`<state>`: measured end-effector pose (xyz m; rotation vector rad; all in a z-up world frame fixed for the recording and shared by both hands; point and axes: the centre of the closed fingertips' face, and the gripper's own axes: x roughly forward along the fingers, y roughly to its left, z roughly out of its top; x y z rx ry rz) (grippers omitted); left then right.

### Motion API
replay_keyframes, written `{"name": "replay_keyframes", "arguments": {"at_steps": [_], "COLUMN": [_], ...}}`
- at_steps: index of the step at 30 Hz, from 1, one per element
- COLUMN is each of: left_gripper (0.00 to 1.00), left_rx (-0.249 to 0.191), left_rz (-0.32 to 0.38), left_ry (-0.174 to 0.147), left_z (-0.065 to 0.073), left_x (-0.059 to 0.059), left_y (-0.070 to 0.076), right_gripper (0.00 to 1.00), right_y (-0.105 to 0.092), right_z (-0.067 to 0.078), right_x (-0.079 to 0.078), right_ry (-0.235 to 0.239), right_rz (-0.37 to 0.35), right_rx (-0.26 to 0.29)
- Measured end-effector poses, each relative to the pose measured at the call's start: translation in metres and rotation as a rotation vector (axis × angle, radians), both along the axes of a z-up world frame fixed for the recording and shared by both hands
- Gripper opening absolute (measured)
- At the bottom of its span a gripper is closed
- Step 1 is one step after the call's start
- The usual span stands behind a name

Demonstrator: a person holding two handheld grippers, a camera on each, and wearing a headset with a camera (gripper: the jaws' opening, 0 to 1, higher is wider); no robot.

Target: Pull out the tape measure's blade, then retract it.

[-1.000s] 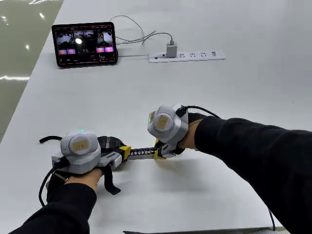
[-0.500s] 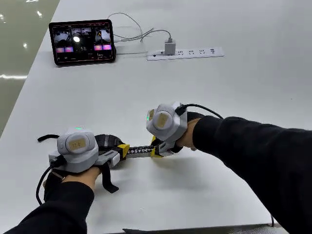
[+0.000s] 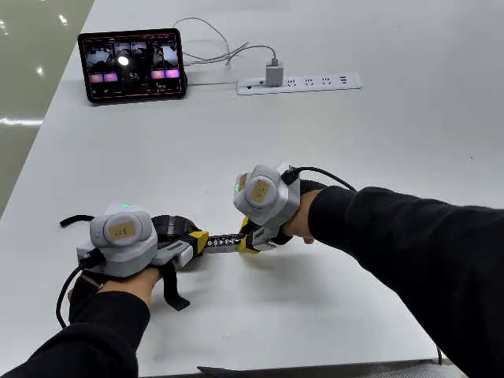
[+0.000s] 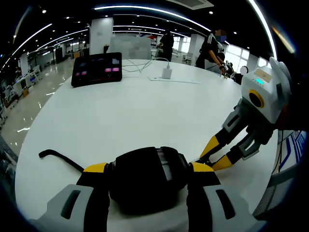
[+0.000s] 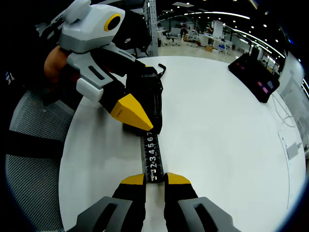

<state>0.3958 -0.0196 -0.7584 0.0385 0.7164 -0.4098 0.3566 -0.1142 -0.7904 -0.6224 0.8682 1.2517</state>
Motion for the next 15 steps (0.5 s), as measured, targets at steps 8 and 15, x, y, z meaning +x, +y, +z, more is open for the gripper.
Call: {"name": "replay_keyframes", "arguments": {"at_steps": [8,15], "left_gripper": [0.60,0.60], "left_rx": [-0.002,-0.002], "left_rz": [0.001,0.001], "left_ry": [0.002,0.008], "left_z": [-0.001,0.000], "left_x": [0.000,0.000], "left_y": [0.000,-0.001], "right_gripper": [0.10,0.10], "right_y": [0.007,0.011], "right_z": [-0.001,0.000], "right_x": [0.002,0.002], "right_ry": [0.000,-0.008], "right_rz": [-0.004,-0.003], "right_rx": [0.012,0.023]}}
